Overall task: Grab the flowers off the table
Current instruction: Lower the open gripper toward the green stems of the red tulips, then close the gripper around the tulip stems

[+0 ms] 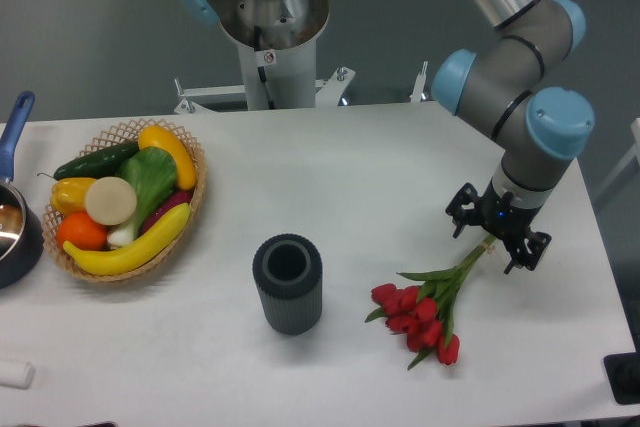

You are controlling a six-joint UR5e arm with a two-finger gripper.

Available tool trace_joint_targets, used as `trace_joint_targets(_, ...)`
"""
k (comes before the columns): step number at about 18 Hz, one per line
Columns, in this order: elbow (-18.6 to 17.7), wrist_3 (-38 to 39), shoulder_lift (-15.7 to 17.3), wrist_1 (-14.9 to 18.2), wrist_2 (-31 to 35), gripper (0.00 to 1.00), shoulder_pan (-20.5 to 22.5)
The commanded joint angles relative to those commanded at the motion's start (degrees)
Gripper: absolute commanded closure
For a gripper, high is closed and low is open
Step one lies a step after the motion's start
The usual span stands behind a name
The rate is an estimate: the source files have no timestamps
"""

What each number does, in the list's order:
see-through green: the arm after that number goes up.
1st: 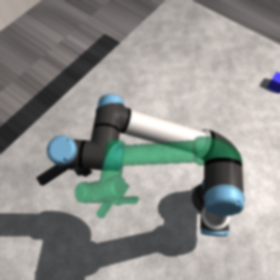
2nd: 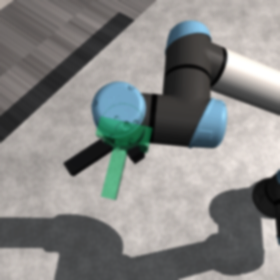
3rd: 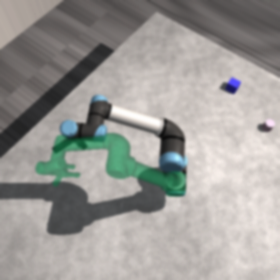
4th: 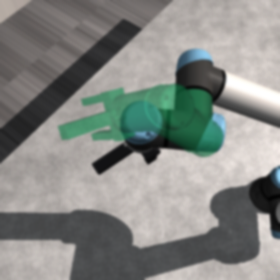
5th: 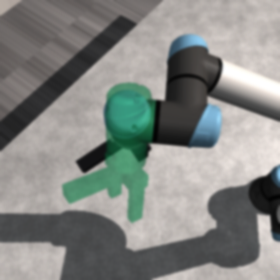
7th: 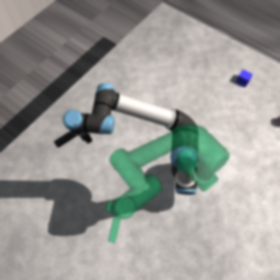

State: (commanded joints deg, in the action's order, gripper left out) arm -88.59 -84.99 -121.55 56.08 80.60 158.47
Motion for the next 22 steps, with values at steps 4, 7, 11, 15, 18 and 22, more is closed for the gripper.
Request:
trace_joint_targets(4,-1.0,-0.7,-1.0,-0.2,1.8,0.00,0.0)
trace_joint_targets(7,-2.2,-1.8,-1.2,-0.6,4.0,0.00,0.0)
trace_joint_targets(11,-2.7,-2.1,-1.5,-0.7,4.0,0.00,-0.5)
trace_joint_targets(15,-3.7,-2.2,-1.8,-1.7,4.0,0.05,-0.7)
trace_joint_targets(18,-3.8,-2.1,-1.8,-2.3,4.0,0.24,-0.8)
trace_joint_targets(22,-3.7,-1.7,-1.7,-2.4,4.0,0.45,-0.8)
